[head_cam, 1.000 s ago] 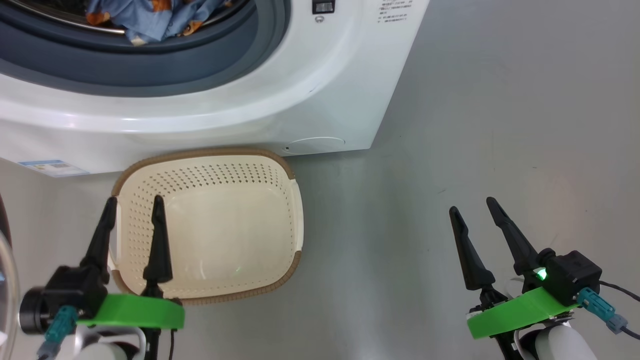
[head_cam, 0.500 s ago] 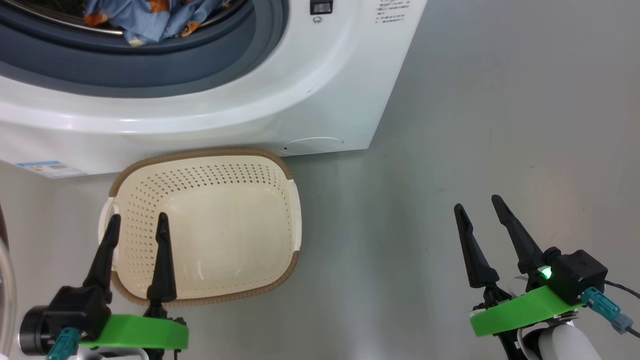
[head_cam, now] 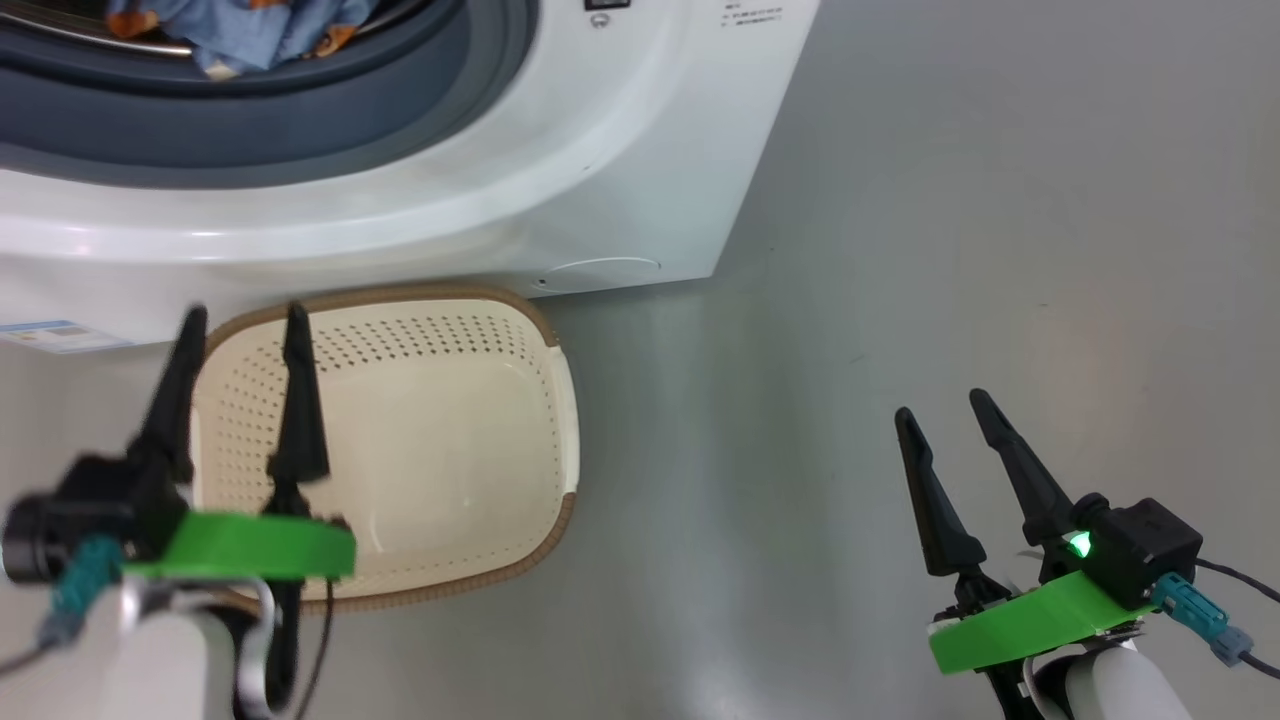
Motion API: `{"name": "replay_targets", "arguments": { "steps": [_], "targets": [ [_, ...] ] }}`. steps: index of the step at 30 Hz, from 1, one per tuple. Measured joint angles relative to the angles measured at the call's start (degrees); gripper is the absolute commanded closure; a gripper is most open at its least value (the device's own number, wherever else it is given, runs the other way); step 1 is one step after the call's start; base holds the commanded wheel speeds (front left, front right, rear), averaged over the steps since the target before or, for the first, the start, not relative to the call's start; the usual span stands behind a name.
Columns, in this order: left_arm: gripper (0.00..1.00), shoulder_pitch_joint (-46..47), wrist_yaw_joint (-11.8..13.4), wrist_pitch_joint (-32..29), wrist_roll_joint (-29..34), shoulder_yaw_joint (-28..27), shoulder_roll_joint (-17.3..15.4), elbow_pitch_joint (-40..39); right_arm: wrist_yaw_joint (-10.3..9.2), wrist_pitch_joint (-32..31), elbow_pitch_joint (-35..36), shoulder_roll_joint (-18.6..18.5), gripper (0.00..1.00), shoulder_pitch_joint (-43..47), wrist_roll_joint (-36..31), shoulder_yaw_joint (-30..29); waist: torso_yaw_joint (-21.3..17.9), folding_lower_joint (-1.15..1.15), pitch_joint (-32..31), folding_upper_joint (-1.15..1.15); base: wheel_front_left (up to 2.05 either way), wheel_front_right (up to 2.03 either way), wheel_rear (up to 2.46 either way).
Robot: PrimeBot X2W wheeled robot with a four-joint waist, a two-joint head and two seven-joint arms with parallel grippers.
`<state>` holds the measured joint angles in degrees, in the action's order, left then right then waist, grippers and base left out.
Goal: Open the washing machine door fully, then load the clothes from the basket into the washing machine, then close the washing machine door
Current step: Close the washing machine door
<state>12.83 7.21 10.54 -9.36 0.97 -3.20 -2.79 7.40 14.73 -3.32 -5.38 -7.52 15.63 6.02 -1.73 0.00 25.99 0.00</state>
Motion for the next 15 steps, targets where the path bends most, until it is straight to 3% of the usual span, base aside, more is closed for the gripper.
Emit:
{"name": "replay_targets", "arguments": {
  "steps": [5, 15],
  "targets": [
    [0.00, 9.8, -1.0, -0.8, 0.5, 0.0, -2.7, 5.8, 0.00, 0.0, 0.0, 0.3, 0.00, -1.1, 0.0, 0.7, -1.4, 0.00, 1.0, 0.00, 0.00, 0.00, 0.00],
    [0.00, 31.0, -2.5, -5.4, 1.6, 0.4, -7.0, 26.4, 0.00, 0.0, -0.3, 0.4, 0.00, -1.2, 0.0, 2.4, -5.0, 0.00, 3.2, 0.00, 0.00, 0.00, 0.00]
  ]
}}
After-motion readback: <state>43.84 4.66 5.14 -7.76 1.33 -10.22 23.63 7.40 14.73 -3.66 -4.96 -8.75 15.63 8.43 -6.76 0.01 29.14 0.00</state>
